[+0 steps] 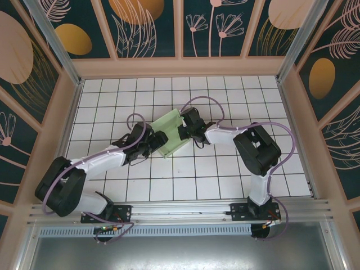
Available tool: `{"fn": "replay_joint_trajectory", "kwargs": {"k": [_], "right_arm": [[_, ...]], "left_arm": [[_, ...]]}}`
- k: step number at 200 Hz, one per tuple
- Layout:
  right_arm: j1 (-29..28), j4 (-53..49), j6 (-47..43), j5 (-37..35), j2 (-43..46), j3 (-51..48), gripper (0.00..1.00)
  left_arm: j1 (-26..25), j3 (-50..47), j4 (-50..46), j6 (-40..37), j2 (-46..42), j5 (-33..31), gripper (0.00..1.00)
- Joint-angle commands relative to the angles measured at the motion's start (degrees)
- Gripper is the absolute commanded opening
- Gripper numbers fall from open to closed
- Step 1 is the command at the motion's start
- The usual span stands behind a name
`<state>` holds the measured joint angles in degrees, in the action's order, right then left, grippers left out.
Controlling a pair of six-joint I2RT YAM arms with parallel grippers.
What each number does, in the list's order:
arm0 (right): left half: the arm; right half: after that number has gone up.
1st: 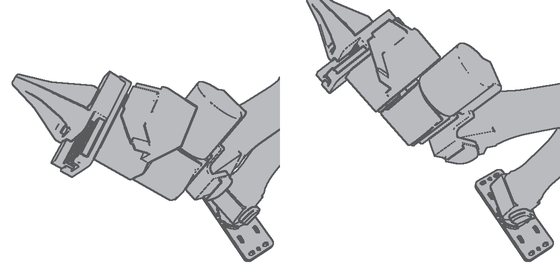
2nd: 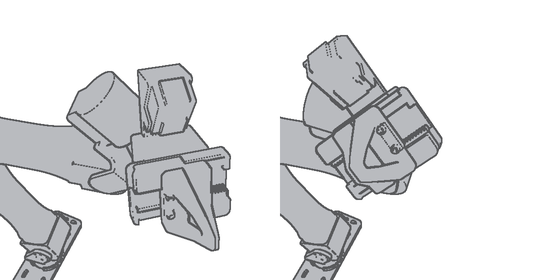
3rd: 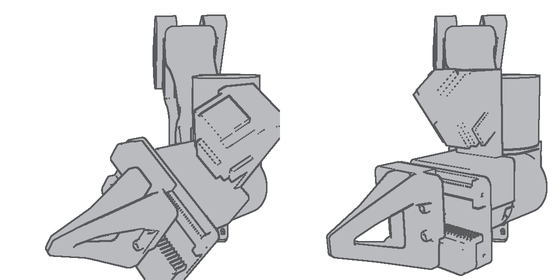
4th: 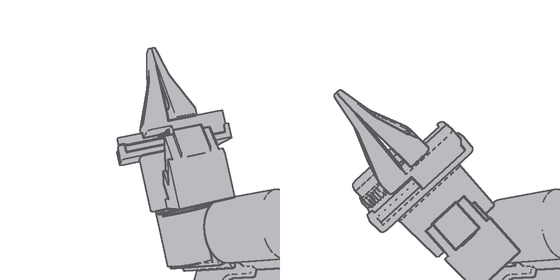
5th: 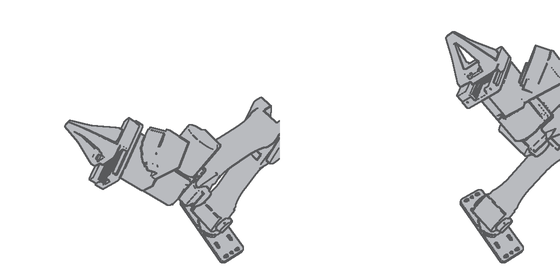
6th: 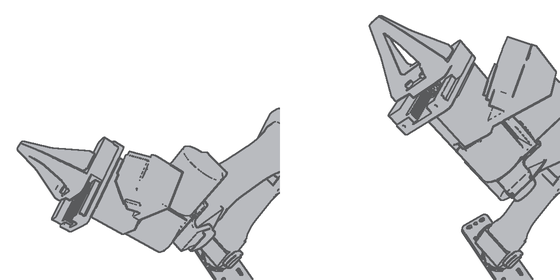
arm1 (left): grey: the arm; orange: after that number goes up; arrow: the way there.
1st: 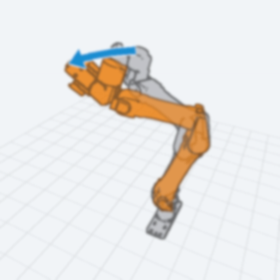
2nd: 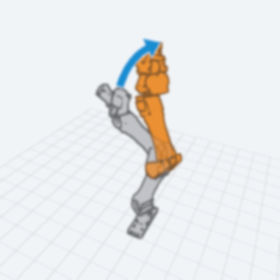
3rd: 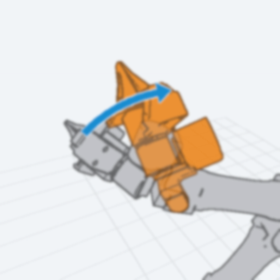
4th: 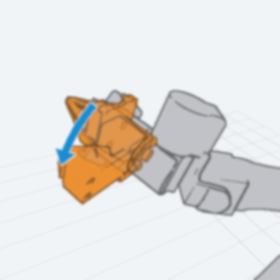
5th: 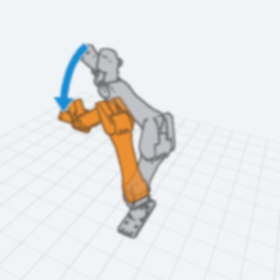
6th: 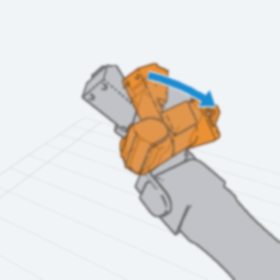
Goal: Fold the paper box
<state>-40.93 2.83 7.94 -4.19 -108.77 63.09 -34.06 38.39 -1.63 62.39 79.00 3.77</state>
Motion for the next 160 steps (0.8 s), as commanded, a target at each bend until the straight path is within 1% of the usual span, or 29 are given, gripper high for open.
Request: {"fn": "replay_joint_trajectory", "kwargs": {"k": [1,27,47,62,76,94,109,120,146,160], "right_arm": [[0.3,-7.09,-0.57,-1.37,-0.88,-2.88,0.05],[0.65,-7.22,-0.98,-0.72,0.0,-2.9,0.05],[0.77,-6.96,-1.14,-0.15,0.32,-3.2,0.05],[0.91,-6.63,-1.18,0.55,0.45,-3.38,0.06],[0.94,-6.37,-1.28,1.0,0.55,-3.5,0.06],[0.94,-6.17,-1.53,1.37,0.64,-3.56,0.07],[1.07,-6.23,-1.77,1.37,0.81,-3.6,0.08],[1.11,-6.15,-1.96,1.46,0.89,-3.85,0.08],[1.2,-6.22,-2.32,1.5,1.34,-4.46,0.09],[1.26,-6.21,-2.45,1.22,1.6,-4.8,0.1]], "left_arm": [[0.0,0.75,-6.23,-3.3,-4.27,-3.06,0.82],[0.0,0.46,-11.46,-8.48,-10.09,-7.46,0.84],[0.03,0.62,-11.78,-12.54,-14.98,-11.48,0.83],[0.08,2.04,-12.09,-14.86,-15.92,-14.22,0.83],[0.14,5.3,-13.65,-16.31,-13.67,-16.24,0.84],[0.2,9.76,-16.6,-18.62,-8.08,-18.35,0.87],[0.31,13.1,-19.91,-19.29,-3.35,-21.29,0.86],[0.39,14.68,-21.64,-18.18,-0.97,-24.02,0.84],[1.64,16.98,-21.55,-17.76,1.24,-27.03,0.81],[3.08,19.65,-21.51,-18.3,1.91,-27.32,0.8]]}}
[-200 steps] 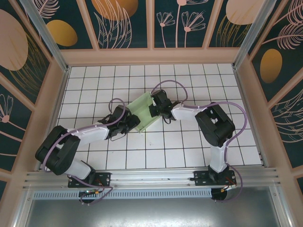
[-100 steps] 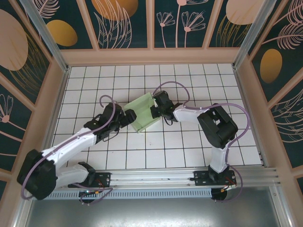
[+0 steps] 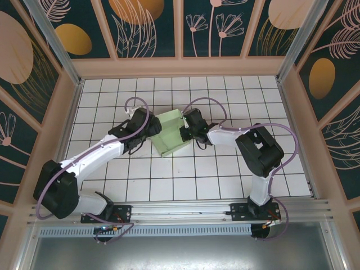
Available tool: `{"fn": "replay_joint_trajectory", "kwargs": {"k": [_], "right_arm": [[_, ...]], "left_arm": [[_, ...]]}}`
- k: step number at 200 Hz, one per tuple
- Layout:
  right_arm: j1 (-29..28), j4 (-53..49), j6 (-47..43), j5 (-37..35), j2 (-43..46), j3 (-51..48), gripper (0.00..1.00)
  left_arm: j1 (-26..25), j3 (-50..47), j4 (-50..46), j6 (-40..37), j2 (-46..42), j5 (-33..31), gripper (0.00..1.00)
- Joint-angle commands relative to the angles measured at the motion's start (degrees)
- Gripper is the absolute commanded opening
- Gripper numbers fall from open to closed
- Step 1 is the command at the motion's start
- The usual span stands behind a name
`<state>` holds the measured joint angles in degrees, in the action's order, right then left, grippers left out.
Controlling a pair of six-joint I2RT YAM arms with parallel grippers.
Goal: Fold the paper box
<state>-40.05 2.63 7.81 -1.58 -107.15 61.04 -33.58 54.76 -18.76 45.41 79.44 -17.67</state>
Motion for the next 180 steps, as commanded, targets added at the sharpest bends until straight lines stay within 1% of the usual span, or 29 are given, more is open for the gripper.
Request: {"fn": "replay_joint_trajectory", "kwargs": {"k": [1,29,62,70,84,91,122,154,180], "right_arm": [[0.44,-6.04,-2.3,-1.35,0.0,-2.76,0.1],[0.59,-5.82,-2.21,-1.41,0.44,-3.25,0.1],[0.69,-5.88,-1.95,-2.38,0.51,-3.44,0.14],[0.75,-5.75,-1.71,-2.84,0.75,-3.61,0.16],[0.83,-5.75,-1.25,-2.89,1.07,-3.73,0.24],[0.85,-5.57,-1.0,-2.98,1.2,-3.69,0.25],[1.05,-4.8,0.26,-3.51,2.78,-3.9,0.27],[1.42,-4.14,0.84,-2.23,3.96,-4.21,0.3],[1.88,-4.39,0.41,-1.93,4.92,-4.56,0.35]], "left_arm": [[2.67,3.35,-4.36,-1.34,1.53,-5.88,0.8],[4.8,6.41,-4.34,-3.8,4.42,-5.79,0.8],[6.31,8.12,-4.32,-5.21,8.83,-4.83,0.8],[6.34,8.42,-3.97,-5.33,9.13,-4.46,0.8],[6.34,9.2,-3.73,-5.74,9.53,-3.55,0.8],[6.34,9.55,-3.74,-5.92,9.54,-3.18,0.8],[6.36,10.1,-4.09,-6.38,9.16,-3.06,0.8],[6.34,10.1,-3.98,-6.93,9.52,-2.75,0.8],[6.37,10.45,-3.74,-7.17,10.59,-1.89,0.8]]}}
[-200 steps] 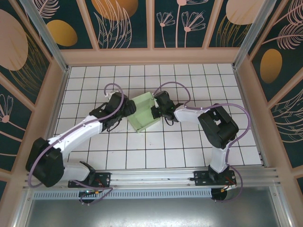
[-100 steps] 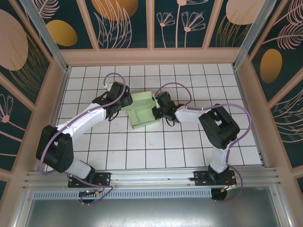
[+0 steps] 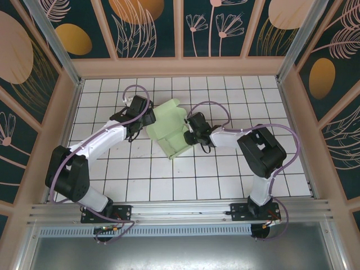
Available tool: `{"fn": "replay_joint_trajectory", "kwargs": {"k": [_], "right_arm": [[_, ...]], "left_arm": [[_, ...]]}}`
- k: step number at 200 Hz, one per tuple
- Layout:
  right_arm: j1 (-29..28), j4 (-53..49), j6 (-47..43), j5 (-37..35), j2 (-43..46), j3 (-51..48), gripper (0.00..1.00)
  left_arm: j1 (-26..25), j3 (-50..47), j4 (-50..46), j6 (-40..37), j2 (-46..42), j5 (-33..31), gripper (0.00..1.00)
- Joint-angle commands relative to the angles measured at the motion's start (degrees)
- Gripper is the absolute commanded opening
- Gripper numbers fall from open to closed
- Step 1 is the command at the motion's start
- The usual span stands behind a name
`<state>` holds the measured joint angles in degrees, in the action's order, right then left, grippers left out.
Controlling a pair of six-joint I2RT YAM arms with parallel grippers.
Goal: Fold the paper box
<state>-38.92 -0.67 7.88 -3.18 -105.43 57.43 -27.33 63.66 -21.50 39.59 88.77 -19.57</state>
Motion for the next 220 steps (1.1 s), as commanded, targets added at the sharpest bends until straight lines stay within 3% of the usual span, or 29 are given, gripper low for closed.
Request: {"fn": "replay_joint_trajectory", "kwargs": {"k": [1,43,68,102,139,193,220], "right_arm": [[0.85,-1.09,0.36,-0.34,3.29,-0.98,0.35],[2.76,-0.23,0.38,2.03,6.06,-2.24,0.45],[4.3,-0.12,-0.62,4.46,6.49,-2.08,0.46],[4.9,-1.96,-2.72,6.54,4.22,-0.36,0.41],[4.7,-5.57,-5.03,7.9,1.55,3.4,0.24],[2.18,-6.42,-7.21,-2.04,-0.25,2.19,0.17],[1.04,-5.31,-5.17,-6.93,0.3,1.37,0.08]], "left_arm": [[0.1,1.55,-1.01,-1.36,1.33,-0.01,0.8],[0.1,2.35,-1.09,-2.19,3.05,0.27,0.8],[0.15,2.65,-1.09,-2.68,3.14,0.24,0.8],[0.09,2.79,-0.7,-2.76,2.39,0.76,0.8],[0.09,2.61,-0.52,-2.9,2.46,1.11,0.79],[0.09,2.92,1.06,-2.01,1.45,4.37,0.81],[0.1,3.14,1.99,-0.97,-0.8,7.26,0.87]]}}
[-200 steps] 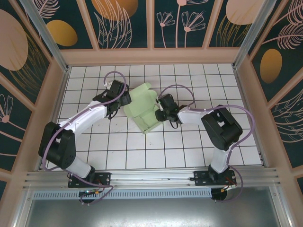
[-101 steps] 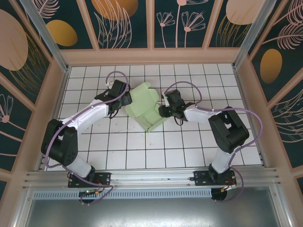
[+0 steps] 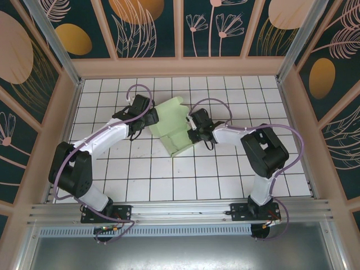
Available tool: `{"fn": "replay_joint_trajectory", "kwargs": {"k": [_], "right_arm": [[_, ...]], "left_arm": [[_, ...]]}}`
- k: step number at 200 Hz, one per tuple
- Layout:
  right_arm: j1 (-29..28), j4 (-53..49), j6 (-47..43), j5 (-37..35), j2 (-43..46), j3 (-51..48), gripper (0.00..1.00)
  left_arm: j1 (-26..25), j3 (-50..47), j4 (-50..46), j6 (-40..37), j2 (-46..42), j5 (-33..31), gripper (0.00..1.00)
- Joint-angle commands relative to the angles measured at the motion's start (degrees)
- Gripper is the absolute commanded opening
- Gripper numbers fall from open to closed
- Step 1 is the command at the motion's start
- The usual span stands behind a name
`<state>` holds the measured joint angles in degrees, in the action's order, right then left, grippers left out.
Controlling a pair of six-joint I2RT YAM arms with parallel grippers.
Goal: Fold the paper box
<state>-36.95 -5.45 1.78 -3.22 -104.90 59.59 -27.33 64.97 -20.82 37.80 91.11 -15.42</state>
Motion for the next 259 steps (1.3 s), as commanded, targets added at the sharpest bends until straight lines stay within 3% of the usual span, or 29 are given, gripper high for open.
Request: {"fn": "replay_joint_trajectory", "kwargs": {"k": [1,25,53,85,116,149,186,220,259], "right_arm": [[-0.97,-0.53,1.07,-7.02,-0.18,-0.79,0.08],[-1.45,0.1,3.71,-10.04,0.0,-0.66,0.03],[-1.63,-0.3,8.1,-13.75,0.16,-0.14,0.03],[-1.63,-2.07,13.4,-18.34,0.63,0.1,0.02],[-1.63,-3.23,17.16,-17.51,0.96,0.04,0.02],[-1.72,-2.95,21.34,-13.53,0.71,-0.75,0.02],[-2.33,-2.28,22.92,-11.07,1.26,-2.32,0.03],[-2.43,-2.38,22.75,-10.93,2.2,-3.31,0.03],[-2.51,-3.13,22.39,-11.5,2.75,-3.39,0.03]], "left_arm": [[0.09,1.83,1.31,0.85,-3.22,3.16,0.88],[0.09,1.44,0.42,1.9,-8.06,3.86,0.99],[0.09,-3.79,-1.24,5.32,-17.38,3.74,0.99],[-0.32,-16.37,-1.08,14.48,-28.41,9.27,0.99],[-3.7,-27.4,6.05,21.96,-33.11,13.63,0.89],[-6.0,-31.78,20.62,25.9,-26.58,18.31,0.81],[-6.1,-25.84,28.79,21.31,-13.62,21.26,0.66],[-6.08,-18.83,29.14,19.08,-2.42,22.92,0.58],[-6.02,-15.75,29.05,18.39,3.03,22.84,0.45]]}}
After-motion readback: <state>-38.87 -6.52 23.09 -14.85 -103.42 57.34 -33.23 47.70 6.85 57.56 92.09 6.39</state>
